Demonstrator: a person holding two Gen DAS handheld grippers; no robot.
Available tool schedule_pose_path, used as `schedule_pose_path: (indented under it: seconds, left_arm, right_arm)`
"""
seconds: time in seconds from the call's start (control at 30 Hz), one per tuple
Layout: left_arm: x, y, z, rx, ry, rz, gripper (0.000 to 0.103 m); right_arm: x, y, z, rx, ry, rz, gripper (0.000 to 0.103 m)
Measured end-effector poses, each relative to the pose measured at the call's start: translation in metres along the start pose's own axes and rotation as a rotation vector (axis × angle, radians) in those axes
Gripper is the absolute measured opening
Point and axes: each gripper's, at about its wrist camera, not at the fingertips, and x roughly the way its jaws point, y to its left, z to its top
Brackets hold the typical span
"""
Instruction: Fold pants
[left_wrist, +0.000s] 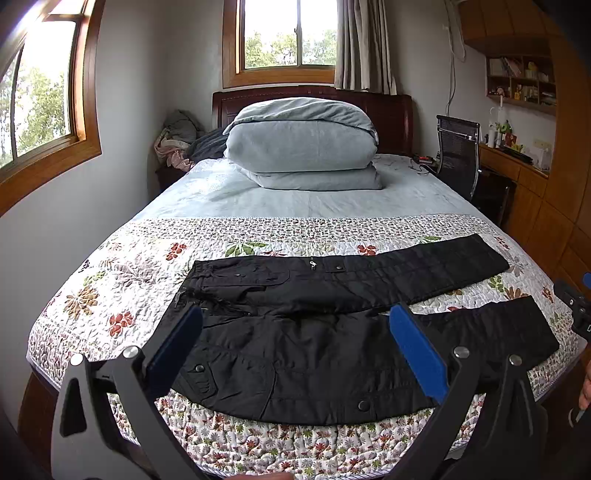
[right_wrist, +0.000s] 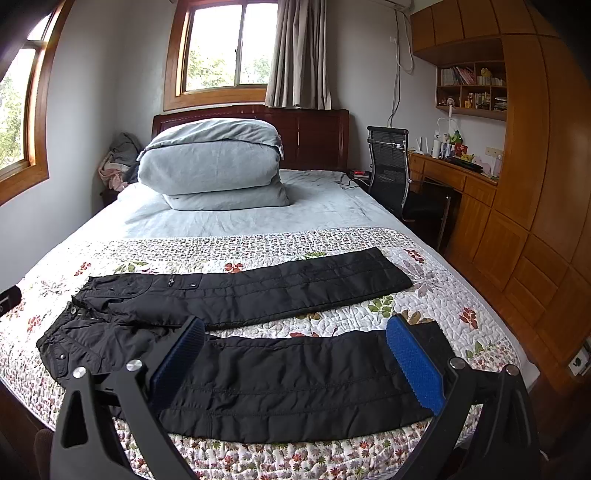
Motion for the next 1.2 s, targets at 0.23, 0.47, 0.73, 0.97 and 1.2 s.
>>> schedule_pose_path:
  seconds: [0.23, 0.47, 0.73, 0.97, 1.2]
  left_arm:
    - [-0.0012, 0.0001, 0.0041, -0.003, 0.001, 0.002, 0.101]
    - [-0.0007, 0.0002, 0.0039, -0.004, 0.0, 0.003, 0.101]
    - [0.0, 0.0005, 0.003, -0.001, 0.0, 0.003, 0.101]
    - [0.0, 0.0007, 0.0027, -0.003, -0.001, 0.002, 0.101]
    - [0.0001, 0.0009, 0.0027, -0.002, -0.001, 0.001, 0.101]
  right_arm:
    - [-0.0007, 0.0002, -0.001, -0.001, -0.003, -0.001, 0.1]
    - [-0.0008, -0.0001, -0.0013, -0.002, -0.004, 0.0, 0.1]
    - [-0.0009, -0.0003, -0.0013, -0.002, -0.003, 0.0, 0.1]
    - [-0.001, 0.0002, -0.0005, -0.004, -0.004, -0.001, 0.1]
    - [-0.0018, -0.0002, -0.0012, -0.005, -0.004, -0.001, 0.1]
